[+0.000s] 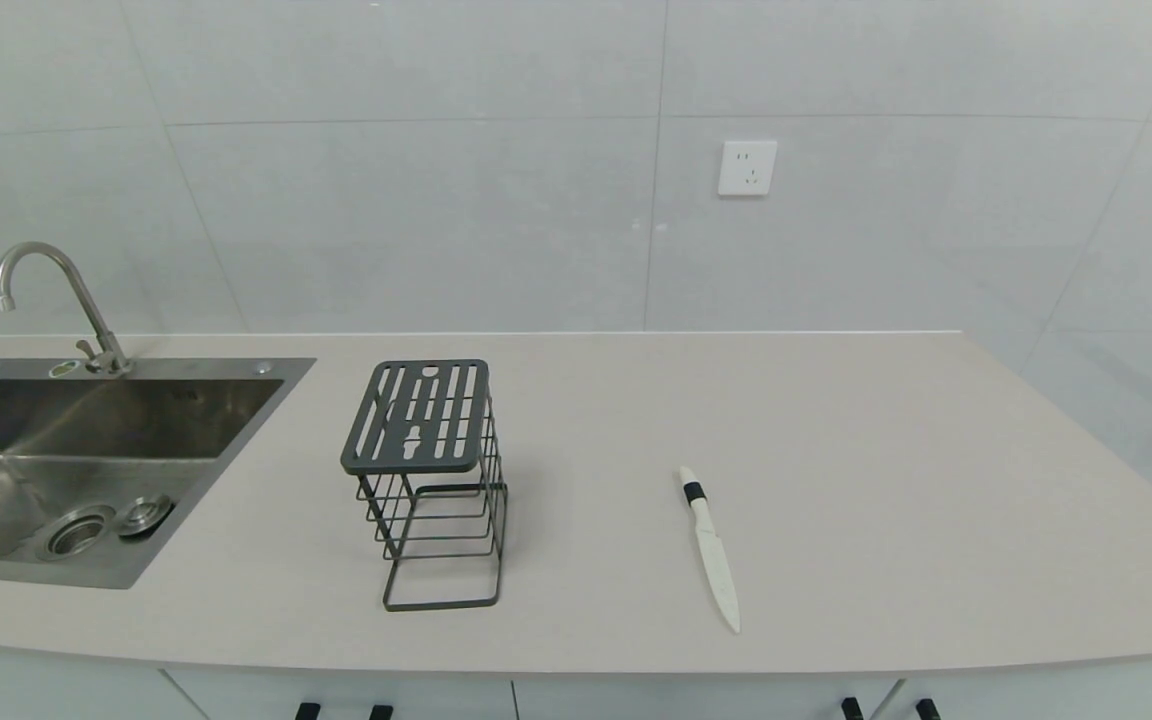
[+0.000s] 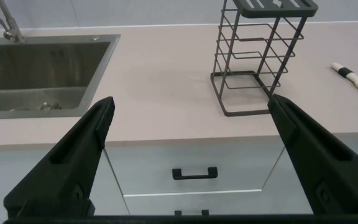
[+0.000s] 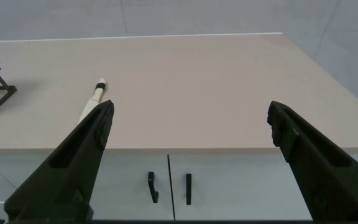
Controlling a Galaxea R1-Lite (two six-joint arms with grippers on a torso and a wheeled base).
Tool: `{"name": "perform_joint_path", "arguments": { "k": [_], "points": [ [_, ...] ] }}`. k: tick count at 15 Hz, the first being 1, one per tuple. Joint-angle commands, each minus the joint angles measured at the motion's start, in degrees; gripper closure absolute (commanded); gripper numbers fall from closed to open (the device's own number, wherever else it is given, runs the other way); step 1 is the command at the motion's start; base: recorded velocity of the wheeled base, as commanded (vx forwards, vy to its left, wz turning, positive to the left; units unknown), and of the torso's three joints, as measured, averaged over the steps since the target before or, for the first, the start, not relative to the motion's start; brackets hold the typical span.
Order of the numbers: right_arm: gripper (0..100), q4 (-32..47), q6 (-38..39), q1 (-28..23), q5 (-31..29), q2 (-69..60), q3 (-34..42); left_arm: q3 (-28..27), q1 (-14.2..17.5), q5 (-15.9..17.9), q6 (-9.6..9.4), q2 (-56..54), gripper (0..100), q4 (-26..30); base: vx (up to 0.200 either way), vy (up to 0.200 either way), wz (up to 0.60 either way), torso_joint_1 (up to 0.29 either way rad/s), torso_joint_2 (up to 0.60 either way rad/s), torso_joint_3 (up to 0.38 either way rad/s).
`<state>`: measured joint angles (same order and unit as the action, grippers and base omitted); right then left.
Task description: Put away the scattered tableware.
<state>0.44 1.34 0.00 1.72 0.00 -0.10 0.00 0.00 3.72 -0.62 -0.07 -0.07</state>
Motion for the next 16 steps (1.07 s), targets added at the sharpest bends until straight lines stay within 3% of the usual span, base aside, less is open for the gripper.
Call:
{"name": "perform_joint_path", "arguments": {
  "k": [1, 4, 12, 16],
  "points": [
    [0, 0.0, 0.1, 0.0, 0.0, 0.1, 0.0, 0.0, 0.0, 0.0, 0.01, 0.1, 0, 0.0, 0.0, 0.0, 0.0, 0.0, 0.0, 0.0],
    [0, 0.0, 0.1, 0.0, 0.0, 0.1, 0.0, 0.0, 0.0, 0.0, 0.01, 0.1, 0, 0.0, 0.0, 0.0, 0.0, 0.107, -0.02, 0.099],
    [0, 0.0, 0.0, 0.0, 0.0, 0.1, 0.0, 0.0, 0.0, 0.0, 0.01, 0.1, 0, 0.0, 0.0, 0.0, 0.0, 0.298, -0.07, 0.219],
    [0, 0.0, 0.0, 0.0, 0.0, 0.1, -0.1, 0.0, 0.0, 0.1, 0.01, 0.1, 0, 0.0, 0.0, 0.0, 0.0, 0.048, -0.02, 0.033]
  ]
}}
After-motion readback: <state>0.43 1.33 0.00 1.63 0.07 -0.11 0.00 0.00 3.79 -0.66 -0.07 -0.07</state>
